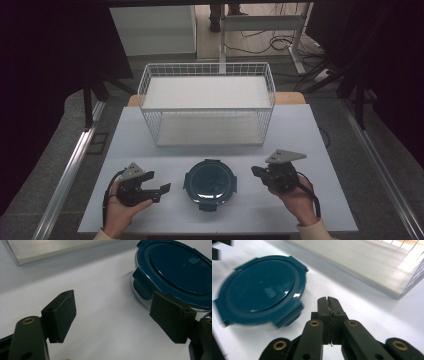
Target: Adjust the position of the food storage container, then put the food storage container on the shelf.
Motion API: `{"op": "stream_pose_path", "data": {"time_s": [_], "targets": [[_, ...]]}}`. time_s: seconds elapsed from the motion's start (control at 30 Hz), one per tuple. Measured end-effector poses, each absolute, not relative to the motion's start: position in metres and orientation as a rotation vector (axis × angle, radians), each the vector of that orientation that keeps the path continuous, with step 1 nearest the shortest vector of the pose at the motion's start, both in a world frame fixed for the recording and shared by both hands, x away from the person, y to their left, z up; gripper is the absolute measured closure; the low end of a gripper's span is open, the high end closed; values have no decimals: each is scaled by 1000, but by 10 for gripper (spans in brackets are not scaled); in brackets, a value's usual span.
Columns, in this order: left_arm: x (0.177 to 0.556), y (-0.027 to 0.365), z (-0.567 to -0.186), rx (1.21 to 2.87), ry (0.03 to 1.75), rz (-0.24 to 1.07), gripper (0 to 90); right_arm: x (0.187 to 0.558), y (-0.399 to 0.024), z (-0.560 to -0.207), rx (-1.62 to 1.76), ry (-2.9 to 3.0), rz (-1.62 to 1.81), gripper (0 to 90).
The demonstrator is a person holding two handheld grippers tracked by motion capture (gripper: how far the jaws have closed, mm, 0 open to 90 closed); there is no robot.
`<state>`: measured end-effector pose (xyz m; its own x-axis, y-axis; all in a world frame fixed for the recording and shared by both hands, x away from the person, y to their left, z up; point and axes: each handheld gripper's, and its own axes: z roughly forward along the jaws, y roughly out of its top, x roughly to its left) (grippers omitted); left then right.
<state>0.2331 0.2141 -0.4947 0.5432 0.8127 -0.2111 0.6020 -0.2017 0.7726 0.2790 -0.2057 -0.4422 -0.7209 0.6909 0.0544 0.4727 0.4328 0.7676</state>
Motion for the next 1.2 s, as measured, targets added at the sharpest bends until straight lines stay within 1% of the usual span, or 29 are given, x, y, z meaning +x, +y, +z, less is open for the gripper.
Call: {"op": "stream_pose_path", "data": {"time_s": [0.07, 0.17, 0.27, 0.37, 0.63, 0.9, 1.2], "targets": [[233, 214, -494, 1904, 1157, 305, 209, 273, -213, -447, 1011, 2427, 1232, 702], [232, 216, -493, 1896, 1156, 305, 208, 265, -221, -451, 1059, 2367, 1289, 467], [232, 218, -492, 1880, 1164, 297, 205, 262, -224, -453, 1101, 2347, 1314, 349], [231, 218, -490, 1859, 1172, 272, 200, 262, -224, -456, 1132, 2343, 1325, 289], [227, 214, -481, 1825, 1167, 233, 189, 264, -220, -460, 1160, 2360, 1316, 212], [231, 209, -479, 1810, 1186, 167, 169, 264, -221, -457, 1210, 2355, 1369, 182], [236, 204, -474, 1793, 1190, 87, 130, 265, -212, -458, 1235, 2377, 1395, 154]]}}
